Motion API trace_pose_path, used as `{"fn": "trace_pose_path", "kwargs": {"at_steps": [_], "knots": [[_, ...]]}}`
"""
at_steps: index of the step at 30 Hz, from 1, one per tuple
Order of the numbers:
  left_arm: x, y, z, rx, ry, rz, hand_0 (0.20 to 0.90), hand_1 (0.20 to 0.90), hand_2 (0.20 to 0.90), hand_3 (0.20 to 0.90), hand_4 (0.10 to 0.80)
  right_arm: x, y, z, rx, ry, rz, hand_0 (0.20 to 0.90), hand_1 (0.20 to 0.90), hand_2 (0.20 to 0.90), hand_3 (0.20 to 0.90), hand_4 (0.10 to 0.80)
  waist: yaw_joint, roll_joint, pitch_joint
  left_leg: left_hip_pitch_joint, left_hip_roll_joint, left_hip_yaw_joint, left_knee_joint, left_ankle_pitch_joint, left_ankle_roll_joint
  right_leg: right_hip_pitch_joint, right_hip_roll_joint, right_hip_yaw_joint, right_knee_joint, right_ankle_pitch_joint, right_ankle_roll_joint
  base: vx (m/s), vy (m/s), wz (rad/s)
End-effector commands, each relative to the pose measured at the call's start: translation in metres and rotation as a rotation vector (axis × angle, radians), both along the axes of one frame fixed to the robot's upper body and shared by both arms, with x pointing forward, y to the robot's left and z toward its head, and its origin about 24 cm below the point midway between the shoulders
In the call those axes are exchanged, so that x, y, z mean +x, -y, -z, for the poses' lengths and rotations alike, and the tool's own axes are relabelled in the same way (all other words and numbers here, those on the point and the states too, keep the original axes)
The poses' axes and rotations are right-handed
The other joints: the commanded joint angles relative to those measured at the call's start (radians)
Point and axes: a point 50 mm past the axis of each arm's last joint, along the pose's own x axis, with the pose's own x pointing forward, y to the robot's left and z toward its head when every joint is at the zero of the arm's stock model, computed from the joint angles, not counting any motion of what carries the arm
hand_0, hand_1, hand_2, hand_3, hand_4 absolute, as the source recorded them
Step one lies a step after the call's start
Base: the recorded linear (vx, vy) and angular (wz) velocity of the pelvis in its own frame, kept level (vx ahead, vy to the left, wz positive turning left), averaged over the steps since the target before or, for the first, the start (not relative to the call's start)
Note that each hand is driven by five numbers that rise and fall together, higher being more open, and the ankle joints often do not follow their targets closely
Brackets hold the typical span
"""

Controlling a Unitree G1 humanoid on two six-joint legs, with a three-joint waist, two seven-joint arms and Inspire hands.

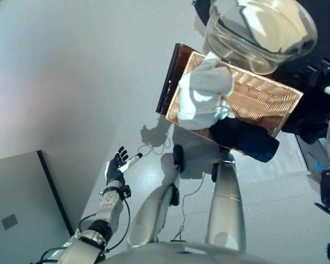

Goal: Pick up the clothes and place them into the washing machine

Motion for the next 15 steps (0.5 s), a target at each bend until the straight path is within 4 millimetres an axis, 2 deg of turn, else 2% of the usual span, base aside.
{"fn": "trace_pose_path", "kwargs": {"at_steps": [1,2,5,8,10,13,14,15], "knots": [[-0.009,-0.043,-0.002,0.11,0.013,-0.123,0.9,0.9,0.9,0.9,0.8,-0.001,-0.002,-0.002,-0.115,-0.019,-0.019,0.9,0.9,0.9,0.9,0.8,0.009,-0.047,-0.033,-0.006,0.006,0.004,-0.008,-0.006,-0.134,0.107,0.0,0.001,-0.17,0.094,0.019,-0.013,0.017,-0.05],[-0.009,-0.047,-0.002,0.115,0.012,-0.146,0.9,0.9,0.9,0.9,0.8,0.005,-0.013,0.004,-0.128,-0.02,-0.062,0.9,0.9,0.9,0.9,0.8,0.006,-0.054,-0.027,-0.009,0.007,0.007,-0.008,-0.003,-0.135,0.106,0.0,0.002,-0.174,0.096,0.02,-0.005,0.019,-0.06],[-0.01,-0.049,-0.002,0.115,0.013,-0.168,0.9,0.9,0.9,0.9,0.8,0.006,-0.023,0.019,-0.128,-0.021,-0.067,0.9,0.9,0.9,0.9,0.8,0.003,-0.054,-0.022,-0.013,0.008,0.008,-0.008,-0.002,-0.135,0.109,0.001,0.001,-0.181,0.097,0.02,0.003,0.026,-0.04],[-0.01,-0.047,-0.001,0.118,0.01,-0.194,0.9,0.9,0.9,0.9,0.8,0.004,-0.034,0.035,-0.019,0.112,-0.01,0.9,0.9,0.9,0.9,0.8,-0.001,-0.052,-0.022,-0.012,0.009,0.009,-0.008,-0.005,-0.134,0.109,0.003,0.002,-0.184,0.094,0.021,0.023,0.027,-0.05],[-0.01,-0.04,-0.001,0.114,0.011,-0.198,0.9,0.9,0.9,0.9,0.8,0.003,-0.051,0.056,0.068,0.175,-0.002,0.9,0.9,0.9,0.9,0.8,-0.005,-0.048,-0.022,-0.011,0.008,0.009,-0.008,-0.007,-0.134,0.112,0.005,0.005,-0.188,0.094,0.022,0.026,0.029,-0.05],[-0.008,-0.035,-0.001,0.112,0.018,-0.206,0.9,0.9,0.9,0.9,0.8,0.003,-0.072,0.075,0.106,0.184,-0.038,0.9,0.9,0.9,0.9,0.8,-0.01,-0.046,-0.023,-0.01,0.009,0.011,-0.008,-0.011,-0.134,0.114,0.004,0.004,-0.196,0.096,0.024,0.014,0.017,-0.06],[-0.008,-0.035,-0.001,0.112,0.018,-0.206,0.9,0.9,0.9,0.9,0.8,0.003,-0.072,0.076,0.106,0.184,-0.038,0.9,0.9,0.9,0.9,0.8,-0.009,-0.046,-0.024,-0.01,0.009,0.011,-0.008,-0.011,-0.134,0.114,0.004,0.004,-0.196,0.096,0.024,0.012,0.009,-0.05],[-0.007,-0.034,-0.002,0.115,0.024,-0.206,0.9,0.9,0.9,0.9,0.8,0.002,-0.083,0.085,0.145,0.2,-0.049,0.9,0.9,0.9,0.9,0.8,-0.012,-0.045,-0.026,-0.009,0.011,0.013,-0.008,-0.013,-0.135,0.114,0.004,0.005,-0.199,0.097,0.025,0.011,0.004,-0.03]]}}
